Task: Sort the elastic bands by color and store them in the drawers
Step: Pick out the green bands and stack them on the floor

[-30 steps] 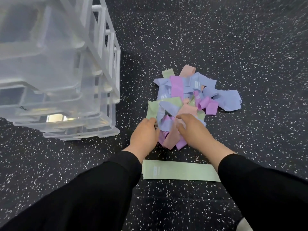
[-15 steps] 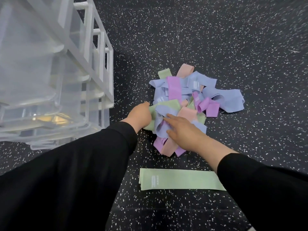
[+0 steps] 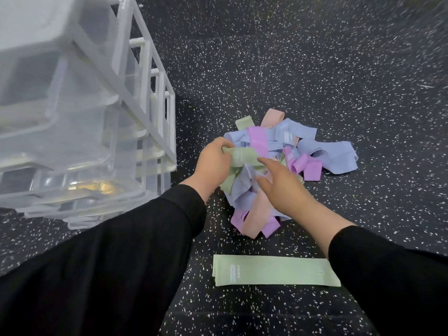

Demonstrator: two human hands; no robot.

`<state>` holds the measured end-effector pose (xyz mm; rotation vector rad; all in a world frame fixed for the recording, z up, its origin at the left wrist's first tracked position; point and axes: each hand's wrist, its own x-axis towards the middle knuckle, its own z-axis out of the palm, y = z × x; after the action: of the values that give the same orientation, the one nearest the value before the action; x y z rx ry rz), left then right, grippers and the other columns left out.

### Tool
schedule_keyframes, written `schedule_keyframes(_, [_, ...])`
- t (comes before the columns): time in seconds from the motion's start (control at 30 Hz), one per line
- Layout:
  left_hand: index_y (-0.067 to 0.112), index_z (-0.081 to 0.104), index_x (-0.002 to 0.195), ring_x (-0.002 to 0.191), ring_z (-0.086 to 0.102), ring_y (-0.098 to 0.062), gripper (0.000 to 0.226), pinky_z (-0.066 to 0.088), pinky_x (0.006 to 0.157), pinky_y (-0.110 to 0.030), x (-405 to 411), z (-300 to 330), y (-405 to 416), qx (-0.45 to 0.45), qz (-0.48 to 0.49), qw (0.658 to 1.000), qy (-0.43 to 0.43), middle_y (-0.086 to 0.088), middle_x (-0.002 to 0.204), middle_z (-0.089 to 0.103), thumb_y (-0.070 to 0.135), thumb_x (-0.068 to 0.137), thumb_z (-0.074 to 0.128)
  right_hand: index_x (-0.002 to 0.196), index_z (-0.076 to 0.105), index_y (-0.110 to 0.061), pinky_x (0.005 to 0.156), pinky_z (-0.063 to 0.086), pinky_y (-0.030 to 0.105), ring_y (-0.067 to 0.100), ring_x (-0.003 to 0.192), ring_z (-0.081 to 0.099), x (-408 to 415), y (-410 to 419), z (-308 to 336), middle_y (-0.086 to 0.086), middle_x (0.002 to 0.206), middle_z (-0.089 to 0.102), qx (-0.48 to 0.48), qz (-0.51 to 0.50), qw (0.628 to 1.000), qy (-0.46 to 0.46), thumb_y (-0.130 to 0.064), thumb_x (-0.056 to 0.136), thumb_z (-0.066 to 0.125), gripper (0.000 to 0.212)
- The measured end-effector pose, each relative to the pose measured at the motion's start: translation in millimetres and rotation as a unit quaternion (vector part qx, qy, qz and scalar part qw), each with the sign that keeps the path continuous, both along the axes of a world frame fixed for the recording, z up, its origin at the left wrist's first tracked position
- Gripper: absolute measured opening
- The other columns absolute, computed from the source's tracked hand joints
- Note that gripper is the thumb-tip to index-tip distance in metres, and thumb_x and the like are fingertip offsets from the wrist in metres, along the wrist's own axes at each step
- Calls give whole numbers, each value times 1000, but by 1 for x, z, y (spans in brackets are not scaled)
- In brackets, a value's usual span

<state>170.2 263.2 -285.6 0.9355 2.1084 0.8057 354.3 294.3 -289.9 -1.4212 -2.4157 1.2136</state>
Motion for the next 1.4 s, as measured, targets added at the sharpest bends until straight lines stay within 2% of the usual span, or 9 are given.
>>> schedule_keyframes(0.1, [22,57,119,54,43,-14,35,34,47,-25,8,37,4,50,-33,998,0,2,71,50,0,93,47,154,34,-27,109,32,32,20,143,37,-3,7,27,0,158,39,9,-42,999,27,-33,103,50,54])
schedule_keyframes(0.33, [27,56,125,56,45,-11,40,34,48,-22,25,127,-5,93,-145,984,45,1,76,53,3,97,41,156,31,-32,96,24,8,15,139,40,4,6,98,-8,156,39,36,-41,996,72,-28,104,49,55])
schedule_keyframes(0.67, [26,56,133,65,51,-2,30,37,48,-9,39,262,-43,158,-210,952,159,8,94,63,19,104,52,130,59,-29,86,50,31,13,99,64,5,-24,211,-5,109,71,34,-21,971,234,-15,92,66,40])
schedule_keyframes(0.83, [16,72,116,68,60,-11,23,43,59,-23,36,295,-69,176,-167,953,180,-2,95,72,26,95,69,104,65,-21,63,45,18,-1,71,58,7,-52,236,-1,95,70,44,-45,963,264,-19,91,70,14])
schedule_keyframes(0.97, [17,74,91,69,60,-17,15,45,62,-30,36,315,-93,161,-176,944,227,0,81,70,32,93,71,118,59,-25,82,47,24,4,98,61,10,-71,247,-9,110,67,22,-60,952,299,-26,85,78,38])
schedule_keyframes(1.07, [21,73,85,63,54,-10,13,42,59,-27,36,322,-108,164,-198,944,207,6,73,66,32,91,75,125,58,-25,92,50,30,10,106,64,15,-80,254,-7,112,72,2,-37,949,314,-26,86,79,44])
schedule_keyframes(1.17, [22,77,83,60,50,-8,13,39,56,-21,37,325,-120,176,-204,948,169,5,70,67,32,90,76,102,71,-16,71,48,28,10,72,60,18,-91,262,-3,87,73,26,-20,951,307,-24,91,72,14])
schedule_keyframes(1.27, [17,78,90,69,59,-17,14,46,65,-30,38,326,-128,216,-179,952,122,-5,83,74,31,88,77,85,71,-12,58,35,27,6,57,42,20,-96,263,-4,67,58,59,-54,954,290,-26,93,68,16])
schedule_keyframes(1.4, [11,76,95,66,52,-8,18,43,68,-27,34,316,-136,205,-127,970,37,4,78,68,29,93,71,87,70,-17,85,57,52,18,77,67,20,-98,264,10,84,74,9,-76,944,320,-34,90,69,17])
